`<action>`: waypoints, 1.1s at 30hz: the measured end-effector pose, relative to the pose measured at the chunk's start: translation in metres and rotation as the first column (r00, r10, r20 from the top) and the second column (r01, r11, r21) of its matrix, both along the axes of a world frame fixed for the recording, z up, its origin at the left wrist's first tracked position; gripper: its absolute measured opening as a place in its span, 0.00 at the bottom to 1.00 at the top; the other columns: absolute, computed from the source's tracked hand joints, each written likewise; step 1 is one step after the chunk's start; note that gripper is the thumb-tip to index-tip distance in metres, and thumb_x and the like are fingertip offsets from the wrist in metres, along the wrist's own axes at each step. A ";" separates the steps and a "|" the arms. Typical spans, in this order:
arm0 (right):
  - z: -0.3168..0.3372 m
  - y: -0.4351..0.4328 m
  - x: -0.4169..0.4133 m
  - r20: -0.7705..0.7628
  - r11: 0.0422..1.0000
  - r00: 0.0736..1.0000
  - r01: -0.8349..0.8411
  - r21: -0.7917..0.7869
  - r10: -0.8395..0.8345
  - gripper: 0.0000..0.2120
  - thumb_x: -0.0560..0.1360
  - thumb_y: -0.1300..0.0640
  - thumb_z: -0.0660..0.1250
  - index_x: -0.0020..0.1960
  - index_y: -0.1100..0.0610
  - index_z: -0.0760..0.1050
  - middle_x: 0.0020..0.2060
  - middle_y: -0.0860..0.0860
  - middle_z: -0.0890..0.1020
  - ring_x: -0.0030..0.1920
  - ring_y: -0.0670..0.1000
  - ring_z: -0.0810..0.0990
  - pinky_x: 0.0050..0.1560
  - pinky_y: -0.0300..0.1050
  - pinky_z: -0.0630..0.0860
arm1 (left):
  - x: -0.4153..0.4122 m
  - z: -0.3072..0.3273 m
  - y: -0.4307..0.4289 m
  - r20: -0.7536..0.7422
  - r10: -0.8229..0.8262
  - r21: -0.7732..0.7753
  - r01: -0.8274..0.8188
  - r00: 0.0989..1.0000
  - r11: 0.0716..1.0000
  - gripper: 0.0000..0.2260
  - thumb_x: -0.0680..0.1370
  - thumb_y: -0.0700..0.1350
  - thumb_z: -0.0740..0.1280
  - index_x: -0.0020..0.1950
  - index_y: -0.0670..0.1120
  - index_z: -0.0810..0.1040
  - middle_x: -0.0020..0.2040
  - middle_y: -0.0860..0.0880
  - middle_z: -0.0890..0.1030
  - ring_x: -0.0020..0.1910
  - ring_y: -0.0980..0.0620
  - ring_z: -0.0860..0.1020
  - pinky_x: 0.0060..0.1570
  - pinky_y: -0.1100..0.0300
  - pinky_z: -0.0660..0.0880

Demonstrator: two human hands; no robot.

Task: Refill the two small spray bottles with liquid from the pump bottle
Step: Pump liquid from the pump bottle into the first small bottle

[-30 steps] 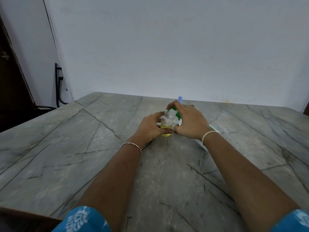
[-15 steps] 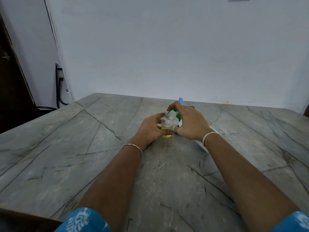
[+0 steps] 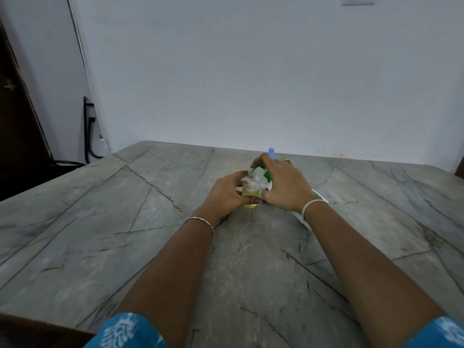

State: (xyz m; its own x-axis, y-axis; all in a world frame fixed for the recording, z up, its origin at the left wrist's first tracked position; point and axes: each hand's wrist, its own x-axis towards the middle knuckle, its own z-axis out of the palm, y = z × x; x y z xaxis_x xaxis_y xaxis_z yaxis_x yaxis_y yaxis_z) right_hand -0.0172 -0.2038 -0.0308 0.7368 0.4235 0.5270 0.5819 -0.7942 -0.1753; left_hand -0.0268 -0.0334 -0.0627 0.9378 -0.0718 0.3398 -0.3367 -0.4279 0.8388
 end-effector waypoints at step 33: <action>0.002 -0.001 -0.005 0.010 1.000 1.000 0.005 -0.007 -0.005 0.26 0.65 0.55 0.69 0.61 0.44 0.64 0.43 0.49 0.77 0.44 0.54 0.74 0.47 0.52 0.75 | -0.001 0.000 0.000 -0.006 0.001 -0.004 -0.001 1.000 1.000 0.34 0.62 0.42 0.81 0.66 0.50 0.75 0.54 0.53 0.83 0.54 0.55 0.81 0.57 0.53 0.78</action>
State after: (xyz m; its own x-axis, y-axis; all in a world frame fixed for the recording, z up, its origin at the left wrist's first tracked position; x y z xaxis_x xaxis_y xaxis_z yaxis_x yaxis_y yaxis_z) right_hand -0.0221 -0.2053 -0.0291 0.7335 0.4240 0.5313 0.5799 -0.7980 -0.1639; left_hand -0.0277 -0.0335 -0.0622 0.9400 -0.0693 0.3341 -0.3308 -0.4248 0.8427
